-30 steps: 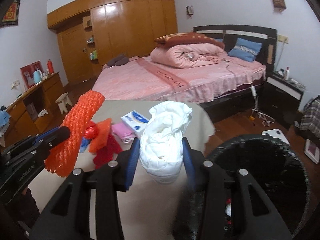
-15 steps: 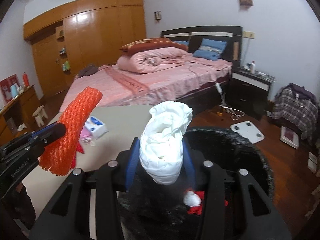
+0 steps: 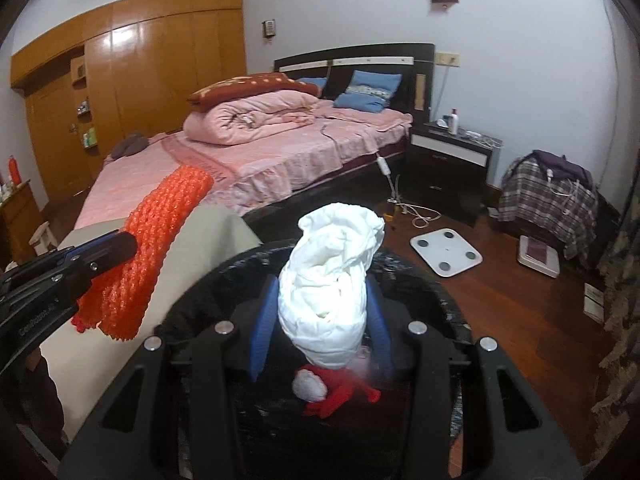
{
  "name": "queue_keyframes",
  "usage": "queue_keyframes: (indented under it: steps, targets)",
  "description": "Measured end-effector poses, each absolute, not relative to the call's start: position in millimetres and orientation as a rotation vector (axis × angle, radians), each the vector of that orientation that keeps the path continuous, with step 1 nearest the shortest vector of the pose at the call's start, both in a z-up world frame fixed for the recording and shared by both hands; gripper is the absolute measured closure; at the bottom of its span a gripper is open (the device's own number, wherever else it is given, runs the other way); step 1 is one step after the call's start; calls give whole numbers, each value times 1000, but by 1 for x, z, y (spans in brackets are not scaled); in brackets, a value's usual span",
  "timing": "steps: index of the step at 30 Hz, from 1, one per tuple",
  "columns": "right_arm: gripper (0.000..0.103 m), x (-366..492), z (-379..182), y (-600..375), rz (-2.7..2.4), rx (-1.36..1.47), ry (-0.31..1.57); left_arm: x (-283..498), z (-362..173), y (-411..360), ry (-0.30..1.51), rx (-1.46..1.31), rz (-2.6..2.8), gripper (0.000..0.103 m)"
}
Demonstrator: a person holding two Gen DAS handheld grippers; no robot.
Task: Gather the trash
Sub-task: 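Carry the orange mesh and white bag over the bin and release both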
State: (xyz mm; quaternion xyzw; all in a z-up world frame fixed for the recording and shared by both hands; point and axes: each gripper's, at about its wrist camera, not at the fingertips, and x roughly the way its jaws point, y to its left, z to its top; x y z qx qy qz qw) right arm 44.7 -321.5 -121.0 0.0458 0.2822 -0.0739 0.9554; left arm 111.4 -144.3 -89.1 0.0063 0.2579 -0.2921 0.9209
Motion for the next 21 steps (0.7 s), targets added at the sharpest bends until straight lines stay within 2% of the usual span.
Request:
queue_keyframes:
  steps: [6, 7, 8, 10, 14, 15, 16, 21]
  targets:
    - [54, 45, -129, -338, -188, 91, 585, 120, -94, -168, 556, 12, -661, 88]
    - [51, 45, -131, -340, -194, 88, 587, 121, -94, -170, 557, 10, -669, 84]
    - [43, 44, -132, -341, -204, 83, 587, 122, -95, -170, 559, 5, -677, 80]
    - [34, 42, -133, -342, -217, 78, 582, 122, -95, -170, 559, -2, -677, 62]
    - [13, 38, -133, -342, -243, 70, 565, 124, -94, -154, 554, -7, -639, 56]
    - [8, 37, -132, -342, -244, 70, 561, 124, -92, -149, 548, -6, -626, 51]
    - [6, 37, -132, -341, -240, 70, 559, 124, -91, -141, 536, -4, -599, 43]
    - [5, 39, -128, -328, -206, 72, 563, 123, -85, -98, 505, -10, -494, 25]
